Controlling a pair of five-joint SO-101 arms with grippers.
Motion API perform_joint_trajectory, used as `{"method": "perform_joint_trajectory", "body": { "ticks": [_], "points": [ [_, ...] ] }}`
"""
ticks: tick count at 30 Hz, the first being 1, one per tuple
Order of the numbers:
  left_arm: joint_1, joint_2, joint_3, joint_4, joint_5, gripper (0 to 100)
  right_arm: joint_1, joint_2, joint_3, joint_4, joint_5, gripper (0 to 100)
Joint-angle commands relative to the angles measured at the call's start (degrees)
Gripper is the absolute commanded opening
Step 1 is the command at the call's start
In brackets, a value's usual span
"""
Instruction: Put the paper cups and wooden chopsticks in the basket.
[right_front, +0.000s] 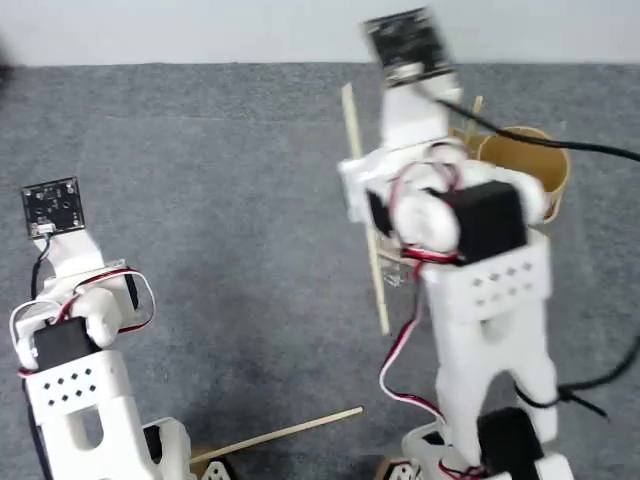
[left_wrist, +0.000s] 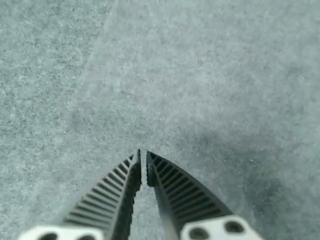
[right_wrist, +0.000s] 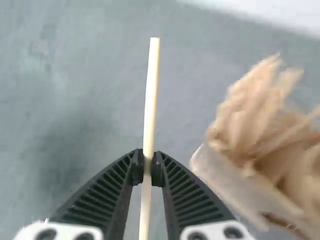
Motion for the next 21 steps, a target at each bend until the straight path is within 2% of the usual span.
{"method": "perform_joint_trajectory", "body": {
  "ticks": [1, 6, 14, 21],
  "points": [
    [1.1, -1.3, -0.3, -1.1, -0.2, 2, 6.5, -4.2, -2.6, -7.6, 1.1, 0.8],
    [4.6, -1.4, 1.5, -1.1, -0.2, 2, 13.2, -5.1, -2.6, -20.1, 2.0, 0.8],
    [5.6, -1.4, 1.9, -1.3, -0.2, 2, 18.1, -4.4, -1.4, -38.0, 1.9, 0.8],
    [5.6, -1.4, 1.9, -1.3, -0.2, 2, 19.8, -7.4, 16.4, -53.1, 2.3, 0.8]
  ]
}}
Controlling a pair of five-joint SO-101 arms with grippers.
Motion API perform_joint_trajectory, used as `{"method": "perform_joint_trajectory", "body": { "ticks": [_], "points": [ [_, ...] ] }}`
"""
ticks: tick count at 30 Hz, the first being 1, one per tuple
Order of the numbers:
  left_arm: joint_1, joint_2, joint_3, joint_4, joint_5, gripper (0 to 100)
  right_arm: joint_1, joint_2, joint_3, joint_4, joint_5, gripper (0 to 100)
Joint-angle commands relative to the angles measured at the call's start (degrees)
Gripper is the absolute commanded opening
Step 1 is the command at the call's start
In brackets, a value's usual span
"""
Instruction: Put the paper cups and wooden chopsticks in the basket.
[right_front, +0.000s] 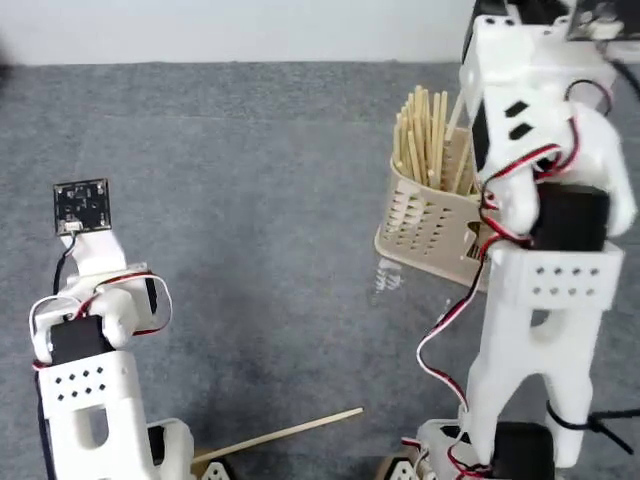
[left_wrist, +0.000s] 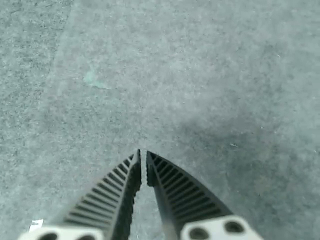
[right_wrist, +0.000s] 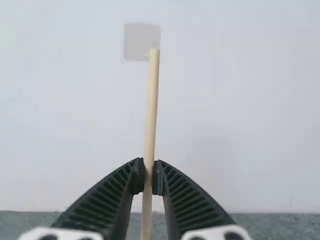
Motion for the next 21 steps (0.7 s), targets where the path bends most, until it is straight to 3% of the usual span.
{"method": "perform_joint_trajectory", "body": {
  "ticks": [1, 10, 15, 19, 21],
  "points": [
    [0.2, -1.4, -0.3, -1.2, -0.3, 2, 1.5, -5.5, 10.6, -7.9, 0.6, 0.8],
    [0.2, -1.4, -0.3, -1.1, -0.3, 2, 1.0, -20.1, 45.7, -30.5, 4.9, 0.7],
    [0.2, -1.4, -0.3, -1.0, -0.3, 2, 1.0, -20.1, 48.5, -27.5, 4.9, 3.2],
    [0.4, -1.4, -0.7, -1.0, -0.7, 3, 0.4, -20.6, 46.6, -21.6, 4.9, 22.6],
    [1.5, -1.5, -0.9, -1.0, -0.7, 6, 0.2, -20.8, 44.0, -16.4, 4.7, 27.7]
  ]
}}
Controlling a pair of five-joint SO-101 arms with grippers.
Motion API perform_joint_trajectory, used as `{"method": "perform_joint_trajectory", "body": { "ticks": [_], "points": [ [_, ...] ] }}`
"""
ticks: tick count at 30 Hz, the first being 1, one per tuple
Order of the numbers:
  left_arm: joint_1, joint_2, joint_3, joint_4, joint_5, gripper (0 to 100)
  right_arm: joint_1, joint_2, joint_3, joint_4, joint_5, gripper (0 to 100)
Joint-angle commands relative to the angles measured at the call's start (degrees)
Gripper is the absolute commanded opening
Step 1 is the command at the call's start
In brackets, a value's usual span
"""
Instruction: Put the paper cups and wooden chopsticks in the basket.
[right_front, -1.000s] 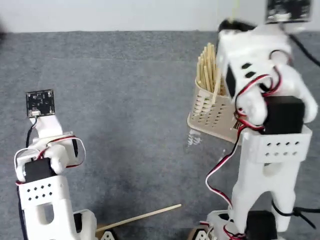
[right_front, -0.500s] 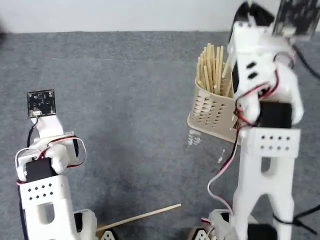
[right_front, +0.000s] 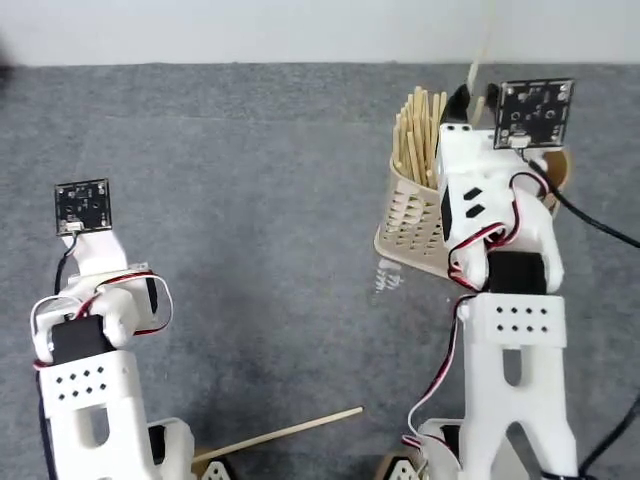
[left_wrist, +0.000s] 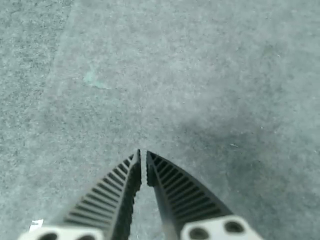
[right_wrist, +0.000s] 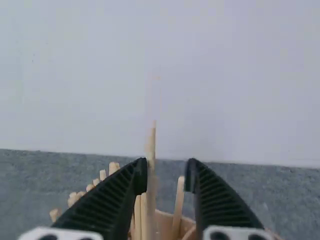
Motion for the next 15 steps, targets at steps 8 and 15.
{"method": "perform_joint_trajectory", "body": {
  "ticks": [8, 15],
  "points": [
    [12.1, -1.5, -2.5, 5.2, -6.1, 8, -0.2, -4.1, -18.3, 31.3, 0.5, 5.2],
    [21.8, -1.5, -3.7, 9.9, -13.0, 1, -0.2, -13.9, -19.7, 48.8, 0.5, 0.7]
  ]
}}
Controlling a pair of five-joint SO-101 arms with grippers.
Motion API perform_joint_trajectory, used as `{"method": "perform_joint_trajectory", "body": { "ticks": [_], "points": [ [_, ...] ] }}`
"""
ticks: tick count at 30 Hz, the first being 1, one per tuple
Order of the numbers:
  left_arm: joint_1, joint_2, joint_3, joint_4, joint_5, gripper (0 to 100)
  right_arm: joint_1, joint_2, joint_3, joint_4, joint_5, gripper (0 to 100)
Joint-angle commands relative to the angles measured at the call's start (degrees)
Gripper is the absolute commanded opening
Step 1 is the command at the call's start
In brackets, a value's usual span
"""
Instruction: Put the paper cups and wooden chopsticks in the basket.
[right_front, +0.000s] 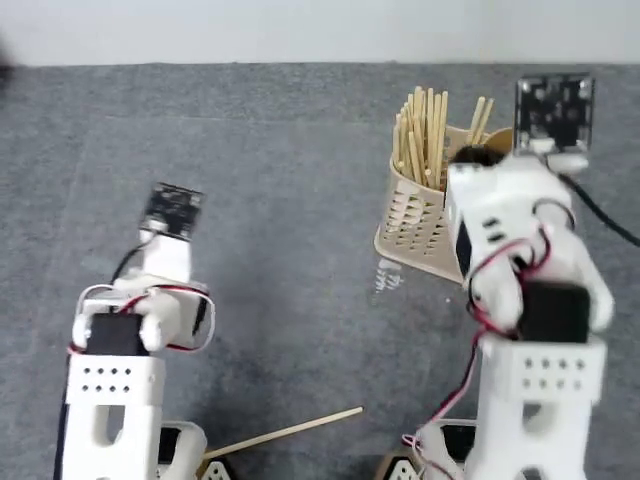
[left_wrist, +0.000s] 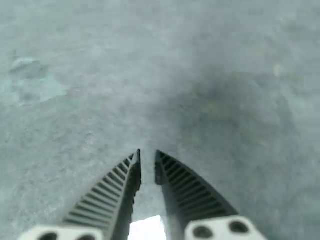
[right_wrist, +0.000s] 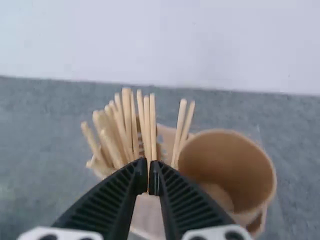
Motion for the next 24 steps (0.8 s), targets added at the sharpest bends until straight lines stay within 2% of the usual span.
{"method": "perform_joint_trajectory", "body": {
  "ticks": [1, 7, 10, 13, 17, 24],
  "points": [
    [5.9, -1.5, -2.8, 2.5, -4.0, 1, -0.1, -6.8, -3.2, 7.9, 0.5, 0.9],
    [19.3, -1.2, -2.6, 7.4, -8.1, 1, 0.0, -12.9, -3.1, 17.6, 0.5, 0.9],
    [27.3, -1.0, -2.6, 9.8, -10.5, 2, 3.7, -13.5, -3.1, 18.7, 0.5, 0.9],
    [32.2, -0.9, -2.5, 10.5, -11.3, 8, 8.5, -13.4, -3.1, 18.5, 0.5, 0.9],
    [37.2, -0.8, -0.7, 10.5, -11.2, 15, 12.5, -13.5, -3.1, 18.9, 0.5, 0.9],
    [47.5, -0.8, 6.2, 5.2, -10.9, 16, 14.5, -13.8, -3.2, 18.9, 0.5, 0.9]
  ]
}}
